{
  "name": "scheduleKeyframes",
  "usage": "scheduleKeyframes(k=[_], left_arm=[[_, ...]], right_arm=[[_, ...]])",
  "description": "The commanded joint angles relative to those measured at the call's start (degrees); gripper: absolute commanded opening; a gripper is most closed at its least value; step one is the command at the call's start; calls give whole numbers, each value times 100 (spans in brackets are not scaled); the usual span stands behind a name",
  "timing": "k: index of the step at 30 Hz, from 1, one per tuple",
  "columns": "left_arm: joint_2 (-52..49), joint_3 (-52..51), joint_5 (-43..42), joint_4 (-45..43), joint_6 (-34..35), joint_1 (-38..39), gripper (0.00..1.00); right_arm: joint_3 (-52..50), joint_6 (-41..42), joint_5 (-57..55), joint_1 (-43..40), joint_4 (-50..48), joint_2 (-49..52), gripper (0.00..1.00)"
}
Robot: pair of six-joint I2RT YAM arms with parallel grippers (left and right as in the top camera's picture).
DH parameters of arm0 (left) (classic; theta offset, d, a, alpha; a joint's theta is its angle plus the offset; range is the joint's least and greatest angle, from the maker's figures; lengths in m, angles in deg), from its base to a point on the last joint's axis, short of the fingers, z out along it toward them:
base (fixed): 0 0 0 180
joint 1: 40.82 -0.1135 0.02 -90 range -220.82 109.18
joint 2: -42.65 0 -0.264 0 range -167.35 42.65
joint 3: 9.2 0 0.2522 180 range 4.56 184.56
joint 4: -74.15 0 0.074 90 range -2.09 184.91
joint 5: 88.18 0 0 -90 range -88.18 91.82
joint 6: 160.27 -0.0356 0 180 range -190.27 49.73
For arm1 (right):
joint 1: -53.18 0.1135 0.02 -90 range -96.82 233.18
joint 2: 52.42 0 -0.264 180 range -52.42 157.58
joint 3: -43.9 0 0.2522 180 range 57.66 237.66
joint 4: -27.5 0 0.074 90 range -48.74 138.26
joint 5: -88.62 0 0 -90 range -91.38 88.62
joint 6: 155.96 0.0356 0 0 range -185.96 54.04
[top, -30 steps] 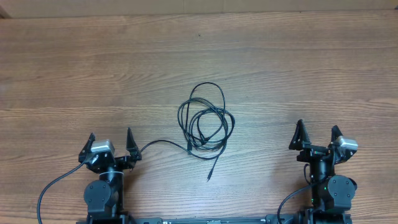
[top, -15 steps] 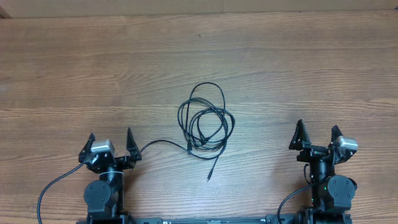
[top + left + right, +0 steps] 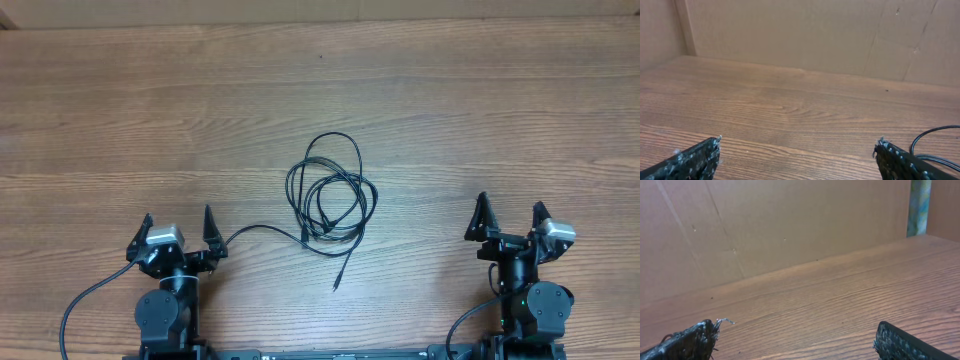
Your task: Untangle cables
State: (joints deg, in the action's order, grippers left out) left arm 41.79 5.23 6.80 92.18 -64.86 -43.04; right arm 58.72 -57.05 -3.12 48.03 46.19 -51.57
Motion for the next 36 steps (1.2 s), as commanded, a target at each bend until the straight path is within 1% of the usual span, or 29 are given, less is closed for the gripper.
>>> scheduleKeyframes(k=[1,8,13,18,21,27,36], left_arm=[[61,-39,-55,-24,-136,26,99],[61,-39,-55,-22,-136,26,100],[61,-39,-55,-24,-136,26,100],[61,-39,-55,-24,-136,26,100],[61,-39,-55,-22,-136,26,100],[61,-39,-55,-24,-136,28,100],[61,-39,-55,-22,-136,26,100]], right_arm=[[-61,-44,-26,31,-39,-68,100],[-61,-39,2,31,-39,-68,100],[-57,-42,428,31,-105,-68,100],[-57,-37,881,31,-431,-68,100],[-26,-15,918,31,-553,-68,100],[168,-20,916,31,-555,-68,100],[188,-20,916,31,-503,-68,100]])
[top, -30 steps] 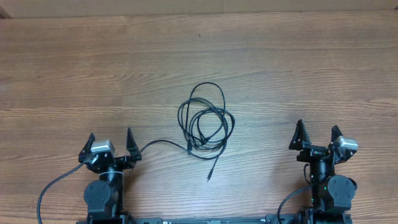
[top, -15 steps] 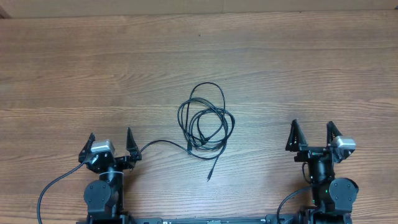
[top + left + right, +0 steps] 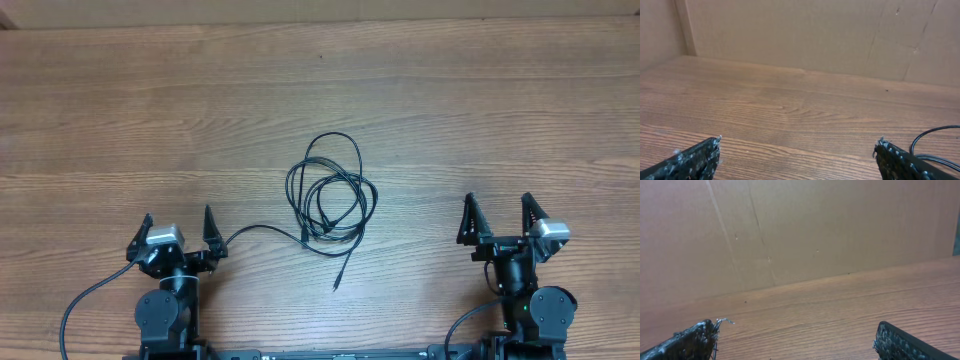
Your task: Untangle cables
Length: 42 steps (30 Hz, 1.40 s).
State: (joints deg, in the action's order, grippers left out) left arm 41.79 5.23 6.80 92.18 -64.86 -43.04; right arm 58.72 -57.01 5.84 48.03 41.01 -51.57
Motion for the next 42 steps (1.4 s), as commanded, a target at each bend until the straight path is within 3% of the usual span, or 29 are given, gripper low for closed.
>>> scheduleKeyframes(k=[1,42], left_arm=[[61,-39,-55,-24,-136,26,100],[61,-39,-55,-22,-136,26,100]], right_arm=[[188,-24,20,31,24,-68,100],[566,-4,343,31,352,-68,100]])
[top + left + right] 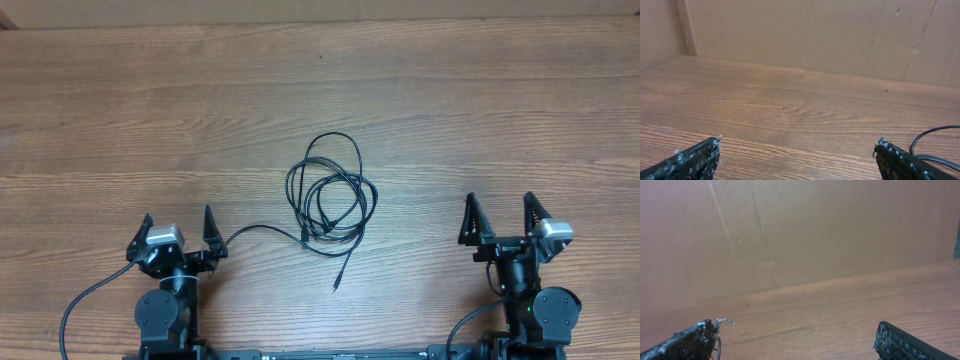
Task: Untangle cables
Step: 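Raise the right gripper and swing it forward above the cables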
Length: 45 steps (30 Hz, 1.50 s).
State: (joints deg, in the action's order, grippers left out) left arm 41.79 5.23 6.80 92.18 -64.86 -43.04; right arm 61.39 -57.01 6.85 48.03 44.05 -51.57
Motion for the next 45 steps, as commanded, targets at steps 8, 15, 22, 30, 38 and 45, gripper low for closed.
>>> scheduleKeyframes(k=[8,15,22,30,38,45], left_arm=[[61,-39,-55,-22,-136,26,99],[61,-39,-55,-22,-138,26,100],[61,-39,-55,-22,-136,26,100],[61,-39,-55,-24,-136,26,100],[61,-39,-55,-24,-136,26,100],[61,-39,-55,-24,-136,26,99]], right_arm=[[1458,-9,48,24,1412,-68,100],[2728,-9,-229,24,2507,-68,100],[4159,-7,-369,24,3117,-55,100],[5796,-4,-562,24,4120,382,100],[7318,61,-444,26,4968,2044,100],[9079,59,70,26,5818,4188,100]])
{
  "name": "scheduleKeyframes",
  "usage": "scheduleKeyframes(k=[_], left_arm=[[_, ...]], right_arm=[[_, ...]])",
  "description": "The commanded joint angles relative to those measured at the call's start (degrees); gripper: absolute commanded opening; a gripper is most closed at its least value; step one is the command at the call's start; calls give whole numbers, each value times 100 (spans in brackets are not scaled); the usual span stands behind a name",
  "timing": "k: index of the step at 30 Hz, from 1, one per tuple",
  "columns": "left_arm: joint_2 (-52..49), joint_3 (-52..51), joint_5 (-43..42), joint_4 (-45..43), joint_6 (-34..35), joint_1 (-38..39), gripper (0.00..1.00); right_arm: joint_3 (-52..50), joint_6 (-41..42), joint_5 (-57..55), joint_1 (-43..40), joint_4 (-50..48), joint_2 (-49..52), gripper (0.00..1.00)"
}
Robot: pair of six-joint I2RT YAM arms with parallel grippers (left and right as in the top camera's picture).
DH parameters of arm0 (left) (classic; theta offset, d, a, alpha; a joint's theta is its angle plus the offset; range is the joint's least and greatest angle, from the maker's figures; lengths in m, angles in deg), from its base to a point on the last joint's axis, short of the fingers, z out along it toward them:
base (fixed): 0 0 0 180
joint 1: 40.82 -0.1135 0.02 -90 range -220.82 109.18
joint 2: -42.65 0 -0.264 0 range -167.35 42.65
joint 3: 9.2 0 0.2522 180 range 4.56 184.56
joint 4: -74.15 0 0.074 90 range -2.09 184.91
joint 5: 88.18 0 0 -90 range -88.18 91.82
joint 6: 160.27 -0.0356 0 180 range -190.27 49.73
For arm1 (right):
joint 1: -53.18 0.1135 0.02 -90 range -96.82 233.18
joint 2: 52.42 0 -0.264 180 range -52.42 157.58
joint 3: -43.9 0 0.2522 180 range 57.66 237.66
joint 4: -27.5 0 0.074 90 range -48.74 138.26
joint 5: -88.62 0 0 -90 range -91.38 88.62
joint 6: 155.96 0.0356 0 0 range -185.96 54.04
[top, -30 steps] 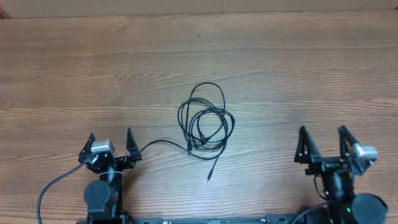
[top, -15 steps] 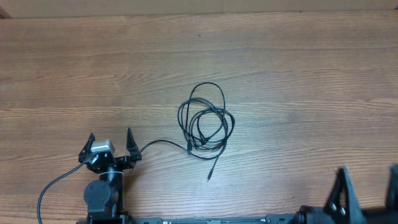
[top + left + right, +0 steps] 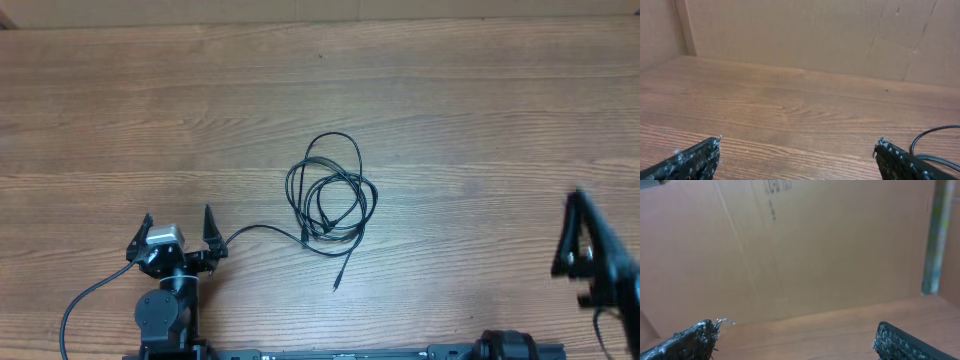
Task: Untangle cables
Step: 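Raise the right gripper and swing it forward above the cables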
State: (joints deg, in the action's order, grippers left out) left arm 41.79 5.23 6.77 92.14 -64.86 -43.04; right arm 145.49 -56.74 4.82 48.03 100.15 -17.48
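A thin black cable (image 3: 322, 195) lies in tangled loops at the middle of the wooden table (image 3: 450, 120). One tail runs left toward my left gripper (image 3: 177, 236); the other ends in a plug (image 3: 338, 283) pointing at the near edge. The left gripper stands open at the near left, low over the wood, holding nothing. A bit of cable (image 3: 934, 132) shows beside its right finger (image 3: 900, 161) in the left wrist view. My right gripper (image 3: 598, 262) is lifted high at the far right edge, open and empty, far from the cable. Its fingers (image 3: 902, 342) frame only the cardboard wall.
A brown cardboard wall (image 3: 790, 30) closes the back of the table, with a side wall (image 3: 660, 30) on the left. A greenish strip (image 3: 935, 235) stands at the wall's right end. The arm bases (image 3: 165, 315) sit along the near edge.
My right gripper has risen and moved right, now looming large and partly out of the overhead view; its camera looks higher up the cardboard wall. The left gripper and the cable are unchanged.
Both grippers stood open at the near edge with the cable tangled between them. The right gripper then turned slightly left and kept that pose, its view tilting up the wall. Now it is lifted at the far right. The left arm and cable never moved.
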Motion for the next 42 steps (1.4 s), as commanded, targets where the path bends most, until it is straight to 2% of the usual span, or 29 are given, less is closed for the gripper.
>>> scheduleKeyframes(k=[1,9,12,19,27,42], left_arm=[[61,-39,-52,-20,-136,28,99],[61,-39,-52,-17,-136,26,100],[61,-39,-52,-17,-136,26,99],[61,-39,-50,-20,-138,26,100],[61,-39,-52,-22,-131,26,99],[61,-39,-52,-24,-114,26,99]], right_arm=[[855,33,293,26,330,1023,100],[2391,-105,291,26,1670,3233,100],[2583,-214,291,26,2017,3880,100],[2581,-376,293,26,2090,4948,100],[2581,-372,428,26,1912,5571,100],[2581,-330,463,24,1609,5606,100]])
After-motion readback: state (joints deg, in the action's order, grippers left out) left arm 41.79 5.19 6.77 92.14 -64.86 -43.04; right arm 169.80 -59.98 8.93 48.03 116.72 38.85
